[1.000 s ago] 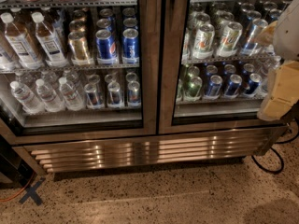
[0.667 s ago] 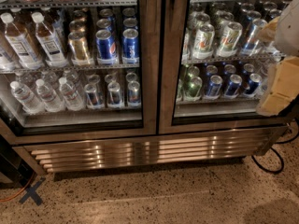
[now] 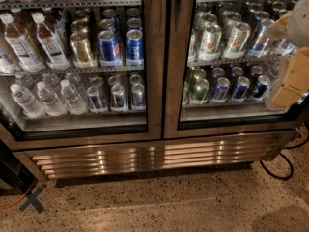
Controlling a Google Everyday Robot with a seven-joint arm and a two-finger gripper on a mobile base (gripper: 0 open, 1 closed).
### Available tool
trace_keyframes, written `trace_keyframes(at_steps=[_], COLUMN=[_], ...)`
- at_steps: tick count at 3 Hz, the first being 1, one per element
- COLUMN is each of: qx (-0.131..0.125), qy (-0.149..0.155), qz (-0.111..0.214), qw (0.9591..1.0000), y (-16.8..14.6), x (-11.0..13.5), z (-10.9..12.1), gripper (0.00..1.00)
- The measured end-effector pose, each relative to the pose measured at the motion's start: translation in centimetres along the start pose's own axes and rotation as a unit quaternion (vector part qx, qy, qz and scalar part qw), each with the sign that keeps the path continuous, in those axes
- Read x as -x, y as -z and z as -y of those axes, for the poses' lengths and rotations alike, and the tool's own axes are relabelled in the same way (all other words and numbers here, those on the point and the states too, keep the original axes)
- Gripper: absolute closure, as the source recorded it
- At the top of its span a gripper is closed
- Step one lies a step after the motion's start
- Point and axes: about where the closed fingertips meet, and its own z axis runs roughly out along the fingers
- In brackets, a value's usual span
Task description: Open right fridge door
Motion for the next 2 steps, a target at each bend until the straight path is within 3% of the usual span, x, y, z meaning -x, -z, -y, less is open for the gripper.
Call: trace_keyframes(at_steps=[1,2], qx=[-0.015,-0.052], qy=[-0.004,-0.003], qz=[0.042,0.147], qw=[0.9990,0.9877], y=[-0.9,-1.0], x=[1.2,3.6], z=[0.8,3.3], gripper=[0.00,0.00])
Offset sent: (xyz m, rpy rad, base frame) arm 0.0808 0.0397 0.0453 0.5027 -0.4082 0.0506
